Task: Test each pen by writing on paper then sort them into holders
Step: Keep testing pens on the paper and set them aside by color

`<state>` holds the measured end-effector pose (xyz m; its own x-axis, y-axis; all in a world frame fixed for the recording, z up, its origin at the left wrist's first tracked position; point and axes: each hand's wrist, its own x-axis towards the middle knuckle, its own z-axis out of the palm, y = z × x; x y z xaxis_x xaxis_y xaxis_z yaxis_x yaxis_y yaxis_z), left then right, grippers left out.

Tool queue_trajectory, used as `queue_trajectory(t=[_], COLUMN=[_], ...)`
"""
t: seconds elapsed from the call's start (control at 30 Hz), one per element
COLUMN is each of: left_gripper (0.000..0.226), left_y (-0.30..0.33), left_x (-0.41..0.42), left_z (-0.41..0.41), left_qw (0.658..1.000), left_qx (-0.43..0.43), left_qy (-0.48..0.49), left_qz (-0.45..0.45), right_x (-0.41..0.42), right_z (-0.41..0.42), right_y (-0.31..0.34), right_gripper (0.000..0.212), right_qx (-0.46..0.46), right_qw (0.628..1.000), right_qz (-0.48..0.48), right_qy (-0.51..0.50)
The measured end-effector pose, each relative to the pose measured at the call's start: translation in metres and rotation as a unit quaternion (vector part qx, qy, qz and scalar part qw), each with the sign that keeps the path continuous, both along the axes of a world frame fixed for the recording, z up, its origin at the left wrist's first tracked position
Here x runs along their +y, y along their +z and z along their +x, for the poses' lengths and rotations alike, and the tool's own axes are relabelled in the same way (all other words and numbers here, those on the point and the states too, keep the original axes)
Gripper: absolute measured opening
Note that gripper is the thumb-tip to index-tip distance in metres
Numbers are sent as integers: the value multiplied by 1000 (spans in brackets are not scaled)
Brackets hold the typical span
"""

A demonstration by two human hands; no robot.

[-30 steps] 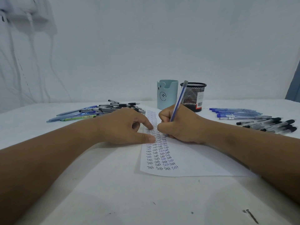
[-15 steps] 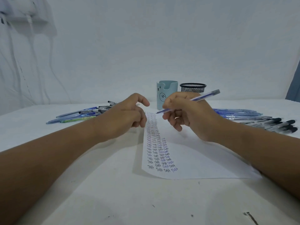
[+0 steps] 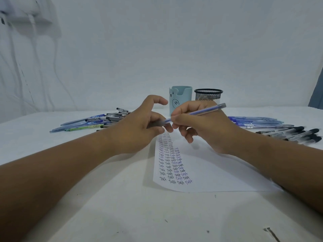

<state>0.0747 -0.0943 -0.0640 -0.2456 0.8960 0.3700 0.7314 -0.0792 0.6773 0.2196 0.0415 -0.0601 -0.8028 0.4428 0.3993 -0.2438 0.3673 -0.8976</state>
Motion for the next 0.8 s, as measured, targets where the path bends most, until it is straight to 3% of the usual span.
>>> queue_trajectory(t=[0.1,0.2,0.3,0.6,0.8], left_gripper=[35,20,21,24,9], left_y=[0,2,3,-3,-3], left_x=[1,-1,-2,0,8], left_z=[-2,-5,-4,10,16], left_qw=[997,992,990,986,985], left_qx=[-20,7,-18,3,-69], left_qy=[51,94,98,105,94], left_qz=[56,83,104,126,123], right_x=[1,1,0,3,7], right_z=[1,1,0,6,2], right_y=[0,2,2,-5,-3], right_gripper=[3,16,2,6,21], right_qx=[16,25,42,50,40], right_qw=[1000,996,995,995,992], right_qz=[-20,-72,-88,-64,-106], right_qy=[12,39,33,61,60])
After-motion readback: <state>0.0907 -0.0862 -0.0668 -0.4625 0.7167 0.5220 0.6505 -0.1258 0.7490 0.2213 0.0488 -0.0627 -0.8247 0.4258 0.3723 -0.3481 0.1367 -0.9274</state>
